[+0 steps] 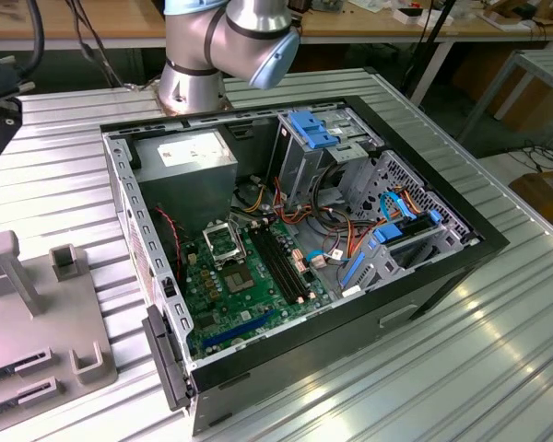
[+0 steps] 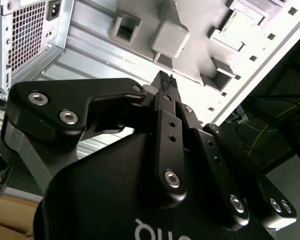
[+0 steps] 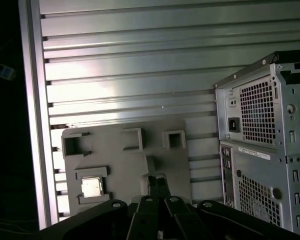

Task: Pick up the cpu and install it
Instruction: 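Reach for the cpu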

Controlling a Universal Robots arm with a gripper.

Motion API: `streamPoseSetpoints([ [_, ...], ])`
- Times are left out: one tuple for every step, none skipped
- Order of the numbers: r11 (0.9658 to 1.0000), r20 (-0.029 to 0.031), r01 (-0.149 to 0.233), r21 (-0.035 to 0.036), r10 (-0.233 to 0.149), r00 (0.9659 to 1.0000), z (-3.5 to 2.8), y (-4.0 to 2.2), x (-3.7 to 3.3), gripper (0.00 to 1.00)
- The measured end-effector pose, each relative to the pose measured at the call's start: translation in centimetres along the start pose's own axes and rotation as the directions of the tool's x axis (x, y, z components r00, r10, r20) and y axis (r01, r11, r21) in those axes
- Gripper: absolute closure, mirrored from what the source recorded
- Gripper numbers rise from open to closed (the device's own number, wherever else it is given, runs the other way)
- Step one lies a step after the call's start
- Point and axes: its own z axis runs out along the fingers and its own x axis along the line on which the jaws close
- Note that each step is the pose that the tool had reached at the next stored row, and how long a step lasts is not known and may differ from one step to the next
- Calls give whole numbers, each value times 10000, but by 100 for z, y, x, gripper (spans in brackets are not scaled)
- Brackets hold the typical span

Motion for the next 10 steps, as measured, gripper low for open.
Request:
streamPoseSetpoints([
  [10000, 1, -1, 0, 1, 10000, 0, -3, 32, 89],
  [10000, 0, -1, 0, 1, 10000, -1, -5, 63, 89],
  [10000, 0, 0, 0, 0, 10000, -1, -9, 101, 89],
  [10000, 0, -1, 0, 1, 10000, -2, -11, 129, 89],
  [10000, 0, 0, 0, 0, 10000, -2, -15, 170, 89],
  [10000, 1, 0, 0, 0, 10000, -3, -18, 200, 89],
  [10000, 0, 0, 0, 0, 10000, -3, -21, 230, 89],
  [10000, 1, 0, 0, 0, 10000, -4, -24, 261, 89],
  [10000, 0, 0, 0, 0, 10000, -4, -28, 310, 89],
  [10000, 1, 0, 0, 0, 10000, -5, -32, 359, 89],
])
